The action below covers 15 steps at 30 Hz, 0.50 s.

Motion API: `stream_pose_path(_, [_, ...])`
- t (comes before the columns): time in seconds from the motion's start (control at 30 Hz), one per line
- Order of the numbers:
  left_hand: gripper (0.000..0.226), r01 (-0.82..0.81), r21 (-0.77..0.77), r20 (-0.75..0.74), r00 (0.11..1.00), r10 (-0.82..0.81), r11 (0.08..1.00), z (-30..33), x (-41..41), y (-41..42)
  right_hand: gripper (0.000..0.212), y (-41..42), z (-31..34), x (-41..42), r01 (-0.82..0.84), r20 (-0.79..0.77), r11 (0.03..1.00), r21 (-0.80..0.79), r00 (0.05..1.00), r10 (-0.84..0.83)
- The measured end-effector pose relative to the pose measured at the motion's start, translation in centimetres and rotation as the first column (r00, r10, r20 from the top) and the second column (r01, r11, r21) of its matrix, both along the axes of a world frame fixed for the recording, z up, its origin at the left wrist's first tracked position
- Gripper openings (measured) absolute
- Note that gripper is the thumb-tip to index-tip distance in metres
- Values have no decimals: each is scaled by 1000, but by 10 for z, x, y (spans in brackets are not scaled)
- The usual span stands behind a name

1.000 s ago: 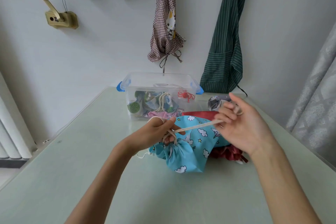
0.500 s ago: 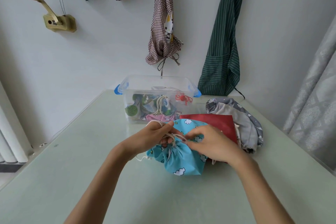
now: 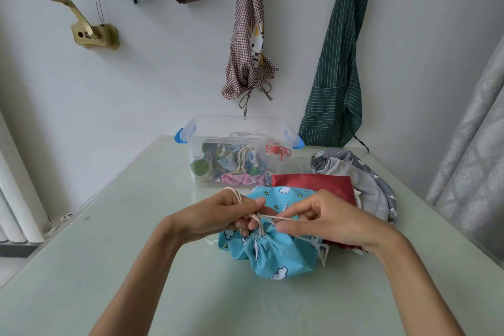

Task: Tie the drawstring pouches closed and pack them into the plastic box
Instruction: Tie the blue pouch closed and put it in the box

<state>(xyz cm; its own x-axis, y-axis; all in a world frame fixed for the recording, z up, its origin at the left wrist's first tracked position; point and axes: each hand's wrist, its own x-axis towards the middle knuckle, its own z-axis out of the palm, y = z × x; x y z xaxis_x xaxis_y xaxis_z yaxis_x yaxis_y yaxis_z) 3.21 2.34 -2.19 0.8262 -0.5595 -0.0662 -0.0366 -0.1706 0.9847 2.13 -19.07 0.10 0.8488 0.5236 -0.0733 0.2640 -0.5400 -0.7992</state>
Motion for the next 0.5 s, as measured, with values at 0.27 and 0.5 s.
stream_pose_path(0.27, [20, 27, -28, -3, 1000, -27, 999, -2, 0, 4, 16, -5, -3, 7, 120, 164, 992, 42, 978, -126])
stream_pose_path(0.5, [18, -193, -241, -177, 972, 152, 951, -5, 4, -2, 16, 1, 10, -5, 22, 192, 999, -50, 981, -13])
